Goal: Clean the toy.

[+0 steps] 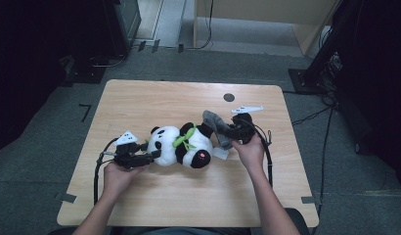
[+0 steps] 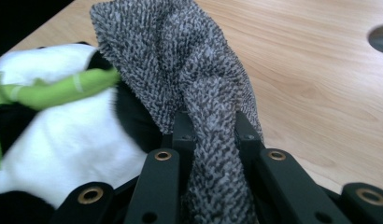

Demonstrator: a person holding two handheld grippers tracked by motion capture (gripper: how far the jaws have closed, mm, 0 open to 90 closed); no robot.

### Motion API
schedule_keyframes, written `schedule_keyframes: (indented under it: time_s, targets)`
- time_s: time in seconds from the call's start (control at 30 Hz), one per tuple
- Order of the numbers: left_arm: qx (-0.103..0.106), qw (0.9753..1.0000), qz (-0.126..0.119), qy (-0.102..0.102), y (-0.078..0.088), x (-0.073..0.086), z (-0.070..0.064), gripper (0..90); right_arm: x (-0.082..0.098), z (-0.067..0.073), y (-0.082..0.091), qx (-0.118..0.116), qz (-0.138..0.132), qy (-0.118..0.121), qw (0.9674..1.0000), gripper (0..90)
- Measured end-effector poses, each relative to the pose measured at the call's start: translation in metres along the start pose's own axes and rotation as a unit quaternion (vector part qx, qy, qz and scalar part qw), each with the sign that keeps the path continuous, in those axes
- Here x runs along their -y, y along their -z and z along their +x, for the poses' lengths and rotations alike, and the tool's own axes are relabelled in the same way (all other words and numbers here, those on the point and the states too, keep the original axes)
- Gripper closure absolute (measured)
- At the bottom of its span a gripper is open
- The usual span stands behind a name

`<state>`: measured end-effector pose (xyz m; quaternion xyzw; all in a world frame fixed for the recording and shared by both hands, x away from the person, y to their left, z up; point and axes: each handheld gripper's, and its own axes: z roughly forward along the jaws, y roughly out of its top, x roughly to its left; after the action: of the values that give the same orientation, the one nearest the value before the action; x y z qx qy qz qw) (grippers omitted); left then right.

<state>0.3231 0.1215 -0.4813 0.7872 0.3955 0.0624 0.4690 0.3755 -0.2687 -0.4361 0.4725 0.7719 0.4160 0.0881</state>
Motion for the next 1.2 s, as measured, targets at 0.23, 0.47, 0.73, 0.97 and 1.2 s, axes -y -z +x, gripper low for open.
schedule_keyframes:
  time_s: [0.23, 0.47, 0.73, 0.97, 1.2]
  targets:
    - [-0.002, 1.0000, 0.002, -0.005, -0.001, 0.000, 0.000, 43.2, -0.002, -0.013, 0.013, 0.018, -0.027, -0.019, 0.9993, 77.7]
    - [-0.004, 0.9999, 0.004, -0.011, 0.000, 0.000, -0.001, 43.1, -0.019, 0.015, 0.033, 0.005, -0.071, 0.016, 0.9973, 77.4]
    - [-0.003, 1.0000, 0.001, -0.008, 0.000, 0.001, -0.002, 43.2, -0.020, 0.038, 0.006, -0.045, -0.034, 0.053, 0.9970, 77.4]
    - [-0.002, 1.0000, -0.002, -0.005, -0.001, 0.000, -0.001, 43.4, -0.016, 0.033, -0.001, -0.033, -0.032, 0.037, 0.9982, 77.0]
    - [-0.001, 1.0000, -0.004, -0.002, -0.001, 0.000, -0.001, 43.3, -0.008, 0.021, -0.001, -0.021, -0.034, 0.025, 0.9989, 77.3]
